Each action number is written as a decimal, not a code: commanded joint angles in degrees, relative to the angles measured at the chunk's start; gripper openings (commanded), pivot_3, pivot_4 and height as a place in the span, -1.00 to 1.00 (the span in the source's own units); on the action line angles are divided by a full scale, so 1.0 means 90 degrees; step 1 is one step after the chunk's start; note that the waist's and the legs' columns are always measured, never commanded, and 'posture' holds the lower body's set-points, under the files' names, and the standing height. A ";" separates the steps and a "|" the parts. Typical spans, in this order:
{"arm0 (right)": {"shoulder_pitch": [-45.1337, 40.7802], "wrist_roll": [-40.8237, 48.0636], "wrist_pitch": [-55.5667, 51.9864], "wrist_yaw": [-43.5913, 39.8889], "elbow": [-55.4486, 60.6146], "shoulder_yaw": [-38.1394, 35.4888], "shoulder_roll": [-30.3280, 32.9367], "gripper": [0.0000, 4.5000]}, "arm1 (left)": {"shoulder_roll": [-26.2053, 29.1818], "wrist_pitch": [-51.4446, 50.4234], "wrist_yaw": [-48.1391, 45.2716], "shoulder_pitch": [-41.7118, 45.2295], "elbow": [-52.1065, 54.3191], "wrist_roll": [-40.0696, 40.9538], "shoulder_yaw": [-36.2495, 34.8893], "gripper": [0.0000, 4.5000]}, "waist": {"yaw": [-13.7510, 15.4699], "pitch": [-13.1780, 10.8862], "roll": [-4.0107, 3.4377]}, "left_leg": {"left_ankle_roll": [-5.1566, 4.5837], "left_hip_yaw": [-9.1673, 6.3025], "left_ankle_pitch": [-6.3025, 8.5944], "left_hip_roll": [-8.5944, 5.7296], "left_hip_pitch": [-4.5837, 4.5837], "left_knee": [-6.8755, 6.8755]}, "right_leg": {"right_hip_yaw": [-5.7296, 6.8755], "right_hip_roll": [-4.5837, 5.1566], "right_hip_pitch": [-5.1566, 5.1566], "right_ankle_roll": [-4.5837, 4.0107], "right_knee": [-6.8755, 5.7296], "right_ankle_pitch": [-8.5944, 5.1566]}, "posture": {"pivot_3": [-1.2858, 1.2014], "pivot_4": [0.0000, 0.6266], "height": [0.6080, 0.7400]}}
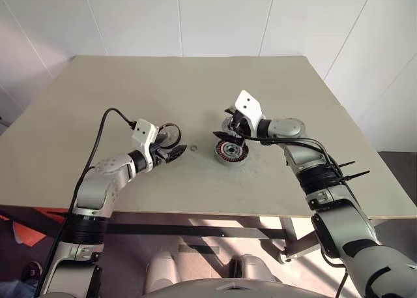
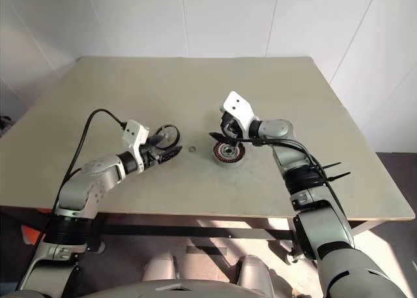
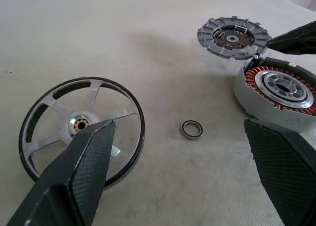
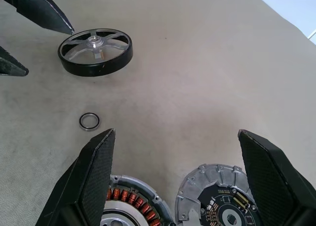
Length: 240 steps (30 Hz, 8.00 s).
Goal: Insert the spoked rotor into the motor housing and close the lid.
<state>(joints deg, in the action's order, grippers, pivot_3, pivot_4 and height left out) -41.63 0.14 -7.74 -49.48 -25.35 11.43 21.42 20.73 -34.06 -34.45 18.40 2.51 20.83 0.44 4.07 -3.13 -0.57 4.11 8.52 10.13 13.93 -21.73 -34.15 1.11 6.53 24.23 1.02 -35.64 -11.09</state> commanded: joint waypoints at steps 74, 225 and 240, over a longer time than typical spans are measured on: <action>-0.0269 0.0044 0.0158 0.0408 0.0015 -0.0175 0.0107 1.00 | -0.0855 0.0953 0.0213 0.0887 -0.2393 -0.1768 0.1065 -0.20 | -0.0004 0.0002 0.0000 | 0.0002 0.0000 -0.0001 -0.0001 0.0023 0.0010 | -0.0002 0.0000 -0.0021 0.0001 0.0010 -0.0001 | 0.03 -1.00 1.00; 0.1387 -0.0323 -0.0397 -0.0858 0.2016 0.0425 0.1383 -0.98 | 0.0165 -0.0661 0.0009 0.0563 0.0729 0.0208 -0.0557 0.06 | 0.0147 0.0000 -0.0001 | 0.0019 0.0005 -0.0015 -0.0005 0.0026 0.0089 | 0.0010 -0.0005 -0.0021 -0.0002 0.0069 0.0002 | 0.03 -1.00 1.00; 0.1045 -0.0534 -0.0121 -0.0687 0.1250 0.0624 0.1043 -0.98 | 0.0227 -0.0612 0.0149 0.0488 0.0782 0.0207 -0.0573 0.06 | 0.0141 0.0002 0.0002 | 0.0032 0.0005 -0.0024 -0.0005 0.0054 0.0086 | 0.0003 -0.0006 -0.0032 -0.0003 0.0043 0.0002 | 0.03 -1.00 1.00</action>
<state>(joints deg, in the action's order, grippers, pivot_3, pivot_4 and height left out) -30.98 -4.02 -9.65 -56.00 -13.25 16.68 30.99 22.18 -40.88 -33.34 22.37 7.66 22.44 -4.29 5.35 -3.11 -0.55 4.41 8.56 9.89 13.89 -21.24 -33.37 1.13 6.48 23.94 0.99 -35.28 -11.07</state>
